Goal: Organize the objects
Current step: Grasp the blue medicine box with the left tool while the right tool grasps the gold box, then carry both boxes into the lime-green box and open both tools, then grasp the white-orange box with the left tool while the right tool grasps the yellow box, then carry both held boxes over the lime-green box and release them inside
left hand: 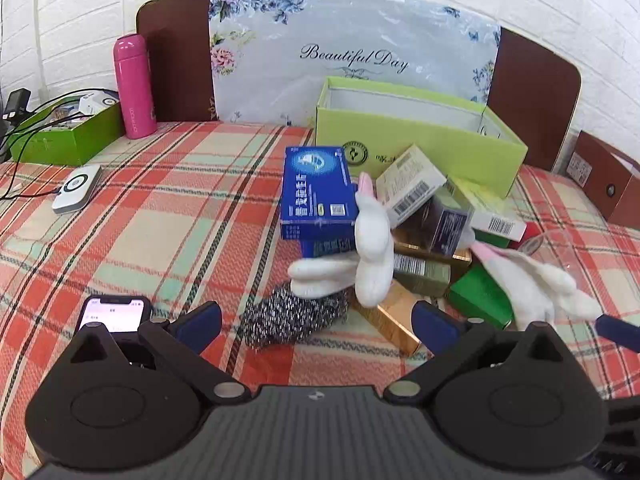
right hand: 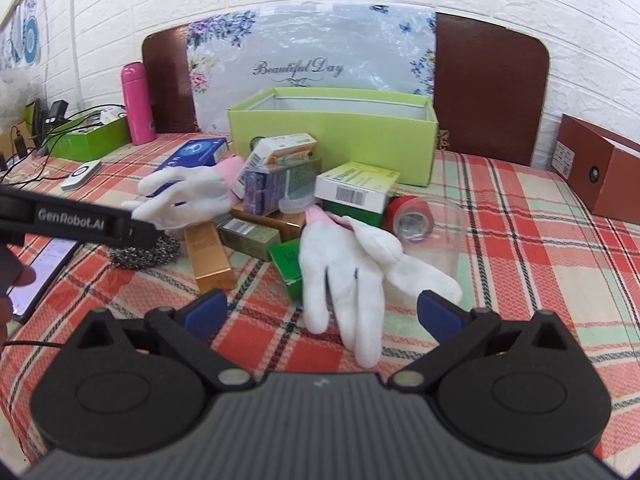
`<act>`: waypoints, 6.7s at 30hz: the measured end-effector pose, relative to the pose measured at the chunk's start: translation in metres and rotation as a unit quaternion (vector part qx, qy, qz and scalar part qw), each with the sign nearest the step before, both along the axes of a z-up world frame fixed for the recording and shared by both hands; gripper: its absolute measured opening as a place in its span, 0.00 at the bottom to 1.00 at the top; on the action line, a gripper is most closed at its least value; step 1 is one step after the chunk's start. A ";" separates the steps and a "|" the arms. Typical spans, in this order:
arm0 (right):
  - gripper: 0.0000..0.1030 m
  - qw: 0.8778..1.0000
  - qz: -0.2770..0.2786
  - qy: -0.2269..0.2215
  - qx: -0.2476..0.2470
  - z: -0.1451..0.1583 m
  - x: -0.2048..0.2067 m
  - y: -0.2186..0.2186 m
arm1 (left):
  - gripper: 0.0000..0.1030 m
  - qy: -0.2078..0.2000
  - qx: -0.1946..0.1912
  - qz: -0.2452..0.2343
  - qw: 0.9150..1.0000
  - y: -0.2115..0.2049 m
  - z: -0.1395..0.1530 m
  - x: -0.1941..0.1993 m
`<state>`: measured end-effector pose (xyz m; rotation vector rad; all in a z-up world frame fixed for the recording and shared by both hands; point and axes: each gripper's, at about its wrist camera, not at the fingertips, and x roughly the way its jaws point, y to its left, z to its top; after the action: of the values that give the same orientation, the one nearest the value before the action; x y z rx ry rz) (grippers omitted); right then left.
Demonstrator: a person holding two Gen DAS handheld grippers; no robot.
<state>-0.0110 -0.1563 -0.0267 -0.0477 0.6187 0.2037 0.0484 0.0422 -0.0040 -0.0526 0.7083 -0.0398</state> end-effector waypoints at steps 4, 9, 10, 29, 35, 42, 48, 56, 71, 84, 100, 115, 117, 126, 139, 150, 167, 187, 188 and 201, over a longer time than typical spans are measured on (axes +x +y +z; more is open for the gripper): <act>1.00 0.999 0.035 -0.015 -0.009 0.000 0.003 0.018 | 1.00 -0.005 -0.003 0.001 1.000 0.005 0.009 0.008; 0.91 0.996 0.087 -0.019 -0.019 -0.002 0.014 0.043 | 1.00 -0.006 -0.009 0.003 1.000 0.014 0.016 0.021; 0.89 0.995 0.095 -0.017 -0.022 -0.003 0.017 0.048 | 1.00 -0.010 -0.010 0.002 1.000 0.016 0.017 0.023; 0.30 0.989 0.140 0.023 -0.033 -0.044 0.066 0.089 | 0.58 0.015 -0.073 -0.040 0.996 0.017 -0.008 0.121; 0.30 0.992 0.119 0.031 -0.022 -0.044 0.037 0.050 | 0.66 0.002 -0.067 -0.026 0.997 0.011 -0.011 0.095; 0.30 0.997 0.077 0.014 0.011 -0.023 0.013 0.008 | 0.58 0.013 -0.098 -0.058 0.993 0.008 -0.005 0.094; 0.30 0.997 0.067 -0.028 0.027 0.008 0.017 -0.011 | 0.58 -0.025 -0.099 -0.085 0.991 -0.004 0.023 0.076; 0.30 0.995 0.057 -0.072 0.039 0.053 0.053 -0.030 | 0.58 -0.075 -0.095 -0.129 0.984 -0.032 0.068 0.088; 0.30 0.997 0.014 -0.079 0.007 0.066 0.218 -0.042 | 0.58 -0.058 -0.109 -0.105 0.987 -0.055 0.070 0.229; 0.55 1.000 0.009 0.005 0.011 0.005 0.324 -0.040 | 0.88 -0.025 -0.100 -0.078 0.992 -0.056 0.024 0.303; 1.00 0.997 0.010 -0.068 0.016 0.059 0.250 -0.057 | 0.89 -0.071 -0.070 -0.048 0.994 -0.057 0.072 0.229; 1.00 0.992 0.008 -0.129 0.001 0.078 0.092 -0.063 | 0.90 -0.090 -0.045 -0.068 0.993 -0.061 0.073 0.078; 1.00 0.991 0.007 -0.132 -0.005 0.068 0.075 -0.063 | 0.90 -0.074 -0.059 -0.061 0.994 -0.055 0.061 0.066; 1.00 0.997 -0.003 -0.082 -0.010 0.015 0.038 -0.055 | 0.90 -0.020 -0.086 -0.042 0.995 -0.034 0.012 0.032; 0.94 0.999 -0.045 -0.029 0.003 0.003 0.125 -0.019 | 0.90 -0.041 -0.120 -0.023 0.992 -0.012 0.021 0.032; 0.68 0.999 -0.044 0.001 -0.007 -0.015 0.148 -0.015 | 0.88 -0.033 -0.104 -0.056 0.992 -0.049 0.011 0.099; 0.67 1.000 0.019 -0.013 -0.011 0.011 0.042 -0.042 | 0.21 0.002 -0.122 -0.102 0.987 -0.043 0.005 0.090; 0.80 0.999 -0.016 0.029 0.026 -0.006 0.034 -0.059 | 0.40 0.024 -0.143 -0.104 0.984 -0.044 -0.019 0.061; 0.81 0.999 -0.019 0.029 0.036 -0.006 0.034 -0.061 | 0.37 0.027 -0.143 -0.106 0.984 -0.044 -0.020 0.062; 0.81 0.994 -0.071 0.044 0.076 -0.019 0.037 -0.089 | 0.25 0.036 -0.143 -0.107 0.983 -0.041 -0.026 0.063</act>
<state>0.0257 -0.2455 -0.0459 0.1534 0.6907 0.1157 0.1110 0.0013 -0.0300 -0.2539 0.7746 -0.3482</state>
